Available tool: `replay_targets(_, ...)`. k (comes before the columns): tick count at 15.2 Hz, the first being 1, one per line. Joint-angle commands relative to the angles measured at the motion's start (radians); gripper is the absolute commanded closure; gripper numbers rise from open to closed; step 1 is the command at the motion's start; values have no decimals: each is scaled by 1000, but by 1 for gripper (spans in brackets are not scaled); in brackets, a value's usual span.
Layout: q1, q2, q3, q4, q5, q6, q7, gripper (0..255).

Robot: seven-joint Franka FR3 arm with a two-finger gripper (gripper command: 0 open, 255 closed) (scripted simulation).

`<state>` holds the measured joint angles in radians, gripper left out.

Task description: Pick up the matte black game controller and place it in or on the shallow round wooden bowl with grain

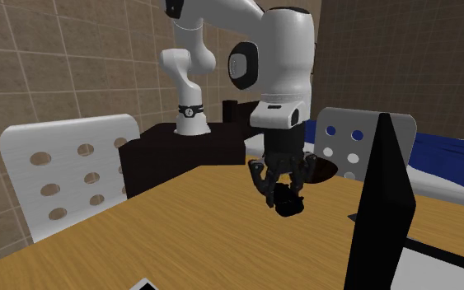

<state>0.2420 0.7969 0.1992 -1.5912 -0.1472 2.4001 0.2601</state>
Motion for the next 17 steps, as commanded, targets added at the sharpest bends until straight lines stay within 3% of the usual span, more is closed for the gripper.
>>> replay_targets(1,-1,-23,4,-8,3,-15,1,255)
replay_targets(7,-8,-75,12,-16,12,-59,-3,255)
replay_targets(17,114,-242,43,-323,0,85,188,255)
